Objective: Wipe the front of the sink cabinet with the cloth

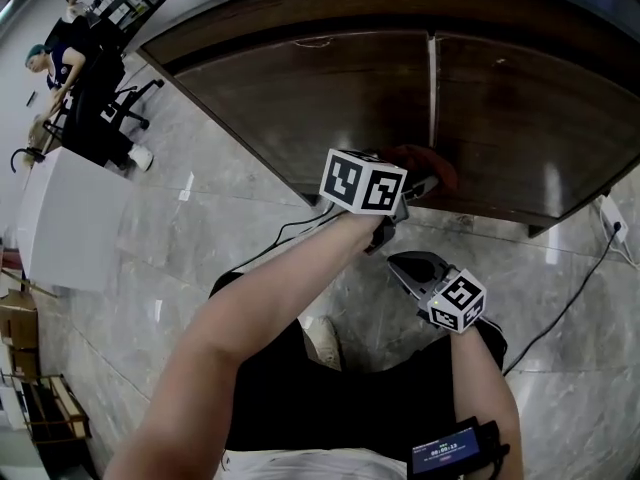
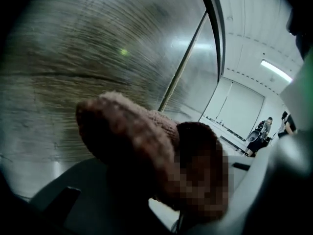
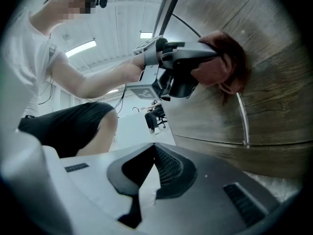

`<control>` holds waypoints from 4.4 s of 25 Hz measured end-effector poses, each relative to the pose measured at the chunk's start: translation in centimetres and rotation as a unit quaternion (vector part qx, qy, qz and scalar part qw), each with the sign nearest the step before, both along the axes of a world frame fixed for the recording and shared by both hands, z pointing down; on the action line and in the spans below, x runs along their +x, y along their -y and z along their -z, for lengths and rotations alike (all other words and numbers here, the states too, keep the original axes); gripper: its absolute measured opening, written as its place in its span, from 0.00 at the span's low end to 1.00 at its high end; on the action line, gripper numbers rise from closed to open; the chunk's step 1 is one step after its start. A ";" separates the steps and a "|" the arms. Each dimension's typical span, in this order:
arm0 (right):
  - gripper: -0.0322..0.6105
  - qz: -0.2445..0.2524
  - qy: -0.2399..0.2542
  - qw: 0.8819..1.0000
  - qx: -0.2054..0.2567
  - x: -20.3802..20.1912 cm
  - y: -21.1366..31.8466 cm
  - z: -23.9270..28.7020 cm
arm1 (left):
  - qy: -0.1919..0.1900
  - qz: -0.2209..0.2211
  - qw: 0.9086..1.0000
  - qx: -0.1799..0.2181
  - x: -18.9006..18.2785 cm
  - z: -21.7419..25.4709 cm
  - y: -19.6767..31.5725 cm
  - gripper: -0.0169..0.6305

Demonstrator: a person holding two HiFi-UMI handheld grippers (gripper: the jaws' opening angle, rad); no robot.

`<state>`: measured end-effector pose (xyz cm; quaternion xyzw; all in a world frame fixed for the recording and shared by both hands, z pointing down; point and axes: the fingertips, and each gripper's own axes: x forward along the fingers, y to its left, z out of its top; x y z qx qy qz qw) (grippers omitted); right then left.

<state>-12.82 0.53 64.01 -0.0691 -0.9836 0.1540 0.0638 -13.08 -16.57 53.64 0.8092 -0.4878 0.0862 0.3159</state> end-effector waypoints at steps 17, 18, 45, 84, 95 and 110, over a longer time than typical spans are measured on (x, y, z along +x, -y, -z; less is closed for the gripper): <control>0.07 0.075 -0.040 0.996 0.025 -3.4 -3.9 -2.6 | 0.097 0.177 0.978 -0.058 -20.2 -5.8 -8.7 0.22; 0.07 0.075 -0.042 0.996 0.024 -3.3 -3.9 -2.7 | 0.102 0.192 0.974 -0.060 -21.8 -5.9 -9.2 0.22; 0.07 0.033 -0.079 0.996 0.007 -3.5 -2.0 -4.5 | 0.202 0.192 0.948 -0.154 -25.8 -11.2 -11.6 0.22; 0.07 -0.068 -0.123 0.990 0.000 3.0 2.1 -5.6 | 0.039 0.017 0.988 -0.147 -6.6 -17.3 -2.0 0.22; 0.07 -0.005 -0.107 0.994 0.006 -2.5 -0.3 -5.6 | 0.087 0.120 0.969 -0.199 -19.6 -18.8 -7.6 0.22; 0.07 0.014 -0.101 0.995 0.012 -4.2 -1.1 -6.0 | 0.157 0.285 0.923 -0.205 -35.2 -14.8 -14.6 0.22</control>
